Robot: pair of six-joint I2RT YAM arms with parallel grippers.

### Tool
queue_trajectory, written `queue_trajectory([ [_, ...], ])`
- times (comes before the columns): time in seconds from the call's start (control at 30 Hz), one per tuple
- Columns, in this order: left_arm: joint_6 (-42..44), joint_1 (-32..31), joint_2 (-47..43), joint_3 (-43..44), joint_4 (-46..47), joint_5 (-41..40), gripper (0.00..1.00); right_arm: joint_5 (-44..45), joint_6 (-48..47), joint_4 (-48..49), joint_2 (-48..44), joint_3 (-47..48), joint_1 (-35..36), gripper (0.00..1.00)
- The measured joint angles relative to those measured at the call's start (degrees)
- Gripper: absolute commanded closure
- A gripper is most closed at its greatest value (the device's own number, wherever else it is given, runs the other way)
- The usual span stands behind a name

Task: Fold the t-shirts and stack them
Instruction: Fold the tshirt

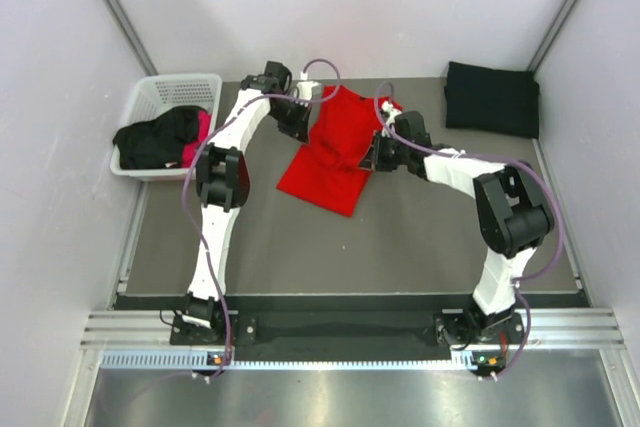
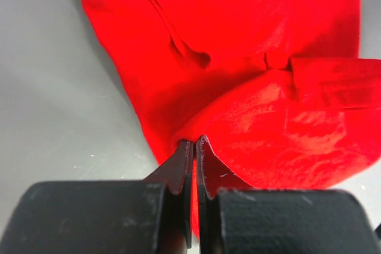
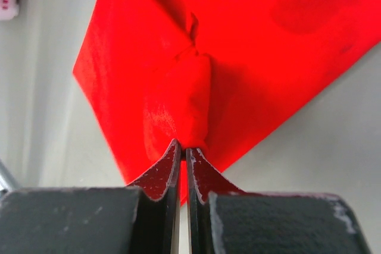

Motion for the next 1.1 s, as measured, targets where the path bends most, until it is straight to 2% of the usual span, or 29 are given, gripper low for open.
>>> queue_trajectory([
  [0.03, -0.2, 0.0, 0.2, 0.1, 0.2, -0.4, 1.0, 0.2, -0.2, 0.0, 0.5, 0.3, -0.1, 0.94],
  [0.07, -0.5, -0.1, 0.3, 0.2, 0.4, -1.0, 0.94, 0.6, -0.3, 0.0, 0.8, 0.5, -0.2, 0.88],
  [0.1, -0.7, -0.1, 0.4, 0.4, 0.5, -1.4, 0.93, 0.9, -0.5, -0.1, 1.1, 0.7, -0.3, 0.79],
  [0.13, -0.9, -0.2, 0.5, 0.8, 0.6, -2.0, 0.93, 1.4, -0.6, -0.2, 1.3, 0.8, -0.4, 0.62],
  [0.2, -1.2, -0.3, 0.7, 1.5, 1.0, -3.4, 0.87, 2.1, -1.2, -0.4, 1.5, 1.1, -0.5, 0.56],
  [0.23, -1.4, -0.3, 0.7, 1.9, 1.2, -4.0, 0.86, 2.6, -1.4, -0.4, 1.5, 1.1, -0.5, 0.49],
  [0.33, -2.1, -0.4, 0.4, 2.3, 2.0, -6.1, 0.85, 3.3, -2.1, -1.1, 1.1, 1.1, -0.7, 0.46],
  [0.37, -2.4, -0.5, 0.1, 2.1, 2.3, -7.0, 0.82, 3.4, -2.1, -1.9, 0.5, 1.0, -0.9, 0.45],
  [0.4, -2.6, -0.6, -0.7, 1.2, 2.8, -7.8, 0.62, 3.5, -2.2, -2.9, -0.5, 0.9, -1.2, 0.45],
  [0.43, -2.8, -0.6, -2.3, -1.2, 3.8, -8.2, 0.49, 3.3, -2.1, -3.7, -1.9, 0.5, -1.5, 0.44],
  [0.47, -3.4, -0.6, -5.0, -5.3, 5.2, -8.4, 0.38, 3.2, -2.0, -4.9, -3.8, -0.1, -1.8, 0.43],
  [0.5, -4.2, -0.6, -8.4, -10.2, 6.5, -8.5, 0.34, 2.8, -1.8, -5.7, -6.1, -0.9, -1.9, 0.43],
  [0.6, -5.6, -0.3, -19.0, -24.9, 8.9, -8.0, 0.33, 1.4, -1.3, -7.2, -12.7, -3.9, -1.6, 0.43],
  [0.7, -5.5, -0.1, -25.1, -31.1, 8.0, -6.4, 0.35, -0.7, 0.0, -7.4, -17.1, -8.8, 0.9, 0.43],
  [0.8, -5.4, 0.6, -25.4, -32.3, 5.6, -3.4, 0.35, -2.6, 2.0, -6.8, -17.1, -13.9, 5.2, 0.43],
  [0.93, -5.7, 3.1, -23.5, -38.3, 2.3, 1.7, 0.34, -4.4, 5.5, -6.8, -14.1, -18.4, 10.4, 0.43],
  [1.1, -6.4, 6.6, -18.3, -39.7, 0.2, 3.9, 0.33, -4.7, 8.4, -5.2, -10.6, -18.6, 11.3, 0.43],
])
